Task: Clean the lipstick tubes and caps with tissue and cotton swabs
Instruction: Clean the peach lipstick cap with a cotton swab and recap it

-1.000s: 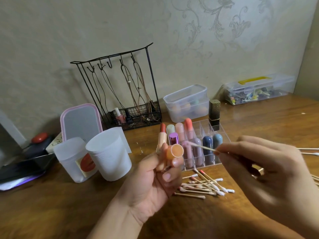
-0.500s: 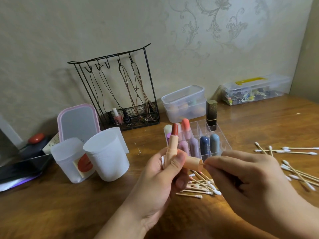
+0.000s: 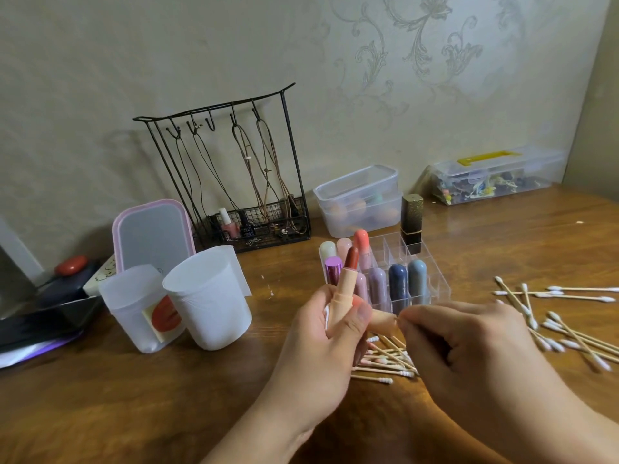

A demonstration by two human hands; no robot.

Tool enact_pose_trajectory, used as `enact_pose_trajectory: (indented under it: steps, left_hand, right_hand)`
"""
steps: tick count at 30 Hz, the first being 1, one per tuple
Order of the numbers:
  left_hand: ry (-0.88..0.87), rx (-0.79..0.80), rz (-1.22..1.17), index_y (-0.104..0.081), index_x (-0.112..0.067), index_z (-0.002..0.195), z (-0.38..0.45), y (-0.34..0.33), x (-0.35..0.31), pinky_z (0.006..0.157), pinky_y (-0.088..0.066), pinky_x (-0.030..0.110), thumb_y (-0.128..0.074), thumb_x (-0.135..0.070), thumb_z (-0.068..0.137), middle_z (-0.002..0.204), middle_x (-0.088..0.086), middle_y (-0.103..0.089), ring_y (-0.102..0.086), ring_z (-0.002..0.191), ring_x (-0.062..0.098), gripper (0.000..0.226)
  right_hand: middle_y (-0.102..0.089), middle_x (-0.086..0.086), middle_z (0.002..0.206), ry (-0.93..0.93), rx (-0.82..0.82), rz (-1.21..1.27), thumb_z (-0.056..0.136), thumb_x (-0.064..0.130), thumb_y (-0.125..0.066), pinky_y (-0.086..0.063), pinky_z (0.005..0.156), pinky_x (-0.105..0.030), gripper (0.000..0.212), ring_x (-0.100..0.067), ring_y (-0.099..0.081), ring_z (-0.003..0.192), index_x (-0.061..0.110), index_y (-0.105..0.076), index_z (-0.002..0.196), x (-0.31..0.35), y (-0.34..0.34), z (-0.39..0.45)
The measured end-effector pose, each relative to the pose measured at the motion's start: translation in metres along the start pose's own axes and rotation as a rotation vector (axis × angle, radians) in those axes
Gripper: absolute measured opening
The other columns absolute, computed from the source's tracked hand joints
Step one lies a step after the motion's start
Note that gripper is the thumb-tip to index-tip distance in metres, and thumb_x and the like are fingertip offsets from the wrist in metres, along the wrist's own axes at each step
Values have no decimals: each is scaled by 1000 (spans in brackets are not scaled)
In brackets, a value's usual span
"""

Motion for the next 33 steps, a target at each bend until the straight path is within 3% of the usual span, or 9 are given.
enact_pose_trajectory:
  steps: [3, 5, 9, 14, 17, 21, 25, 28, 33]
  left_hand:
    - [-85, -67, 101, -54, -39, 102, 0, 4, -10, 60, -47, 7, -52, -54, 82, 89, -26, -63, -61, 85, -9, 24]
    - [-95, -98, 91, -56, -35, 104, 2, 10, -12, 59, -47, 11, -53, -53, 80, 84, -13, -65, -64, 76, 1, 30]
    - [15, -98, -338, -65, -20, 100, 9, 24, -2, 55, -38, 24, -58, -42, 84, 74, 2, -54, -46, 59, 9, 28]
    - [68, 317, -897, -67, -14, 85, 4, -6, -16, 62, -32, 26, -46, -27, 96, 83, 3, -56, -44, 69, 13, 27]
    - [77, 421, -964, -65, -13, 88, -2, -20, -18, 71, -34, 28, -35, -25, 101, 89, 1, -58, -48, 79, 15, 35]
    - [45, 444, -1029, -54, -12, 79, -4, -26, -22, 83, -38, 34, -47, -24, 98, 93, 4, -57, -49, 92, 20, 23]
    - [35, 425, -1030, -65, -12, 83, -6, -31, -20, 68, -46, 21, -54, -28, 94, 94, 0, -60, -43, 98, 17, 22]
    - [25, 362, -965, -67, -11, 93, -5, -34, -10, 79, -41, 26, -58, -35, 91, 95, 0, -61, -44, 95, 17, 26]
    - [66, 402, -1106, -58, -2, 116, -6, -41, -13, 83, -52, 36, -57, -31, 92, 104, 13, -64, -62, 96, 27, 38]
  right_hand:
    - [-52, 11, 49, -42, 52, -42, 81, 22, -60, -43, 37, -26, 21, -7, -46, 39, 21, -66, 60, -4, -4, -1]
    - [-50, 11, 45, -68, 71, -48, 81, 24, -59, -42, 37, -25, 24, -8, -46, 37, 22, -64, 58, -11, 0, 0]
    - [-61, 10, 50, -268, 97, -116, 78, 33, -61, -52, 48, -26, 17, -6, -57, 46, 29, -71, 65, -50, 15, 8]
    - [-68, 17, 96, -344, 366, -476, 89, 57, -50, -51, 68, -24, 24, -11, -65, 85, 49, -65, 106, -70, 2, 7]
    - [-64, 17, 95, -279, 289, -625, 90, 61, -44, -50, 60, -25, 35, -13, -66, 83, 45, -61, 116, -56, 7, 9]
    - [-54, 13, 63, 58, -117, -34, 86, 39, -64, -42, 44, -24, 18, -9, -49, 48, 27, -71, 75, 5, 29, 7]
    - [-58, 24, 63, -34, 5, 264, 74, 62, -69, -47, 46, -20, 30, -2, -52, 48, 32, -71, 79, 15, -5, 1]
    - [-65, 21, 61, -256, 84, 287, 67, 83, -56, -51, 47, -26, 51, -3, -55, 47, 38, -71, 85, -3, -22, 0]
    - [-65, 6, 56, -404, 191, 661, 72, 50, -66, -43, 48, -21, 24, -2, -52, 46, 28, -73, 80, -12, -41, 1]
Point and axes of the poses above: each hand's wrist, its own z-axis towards the middle knuckle, its own y-axis out of the back of the hand, x = y × z, the point moved 9 cm from there along z, towards the middle knuckle
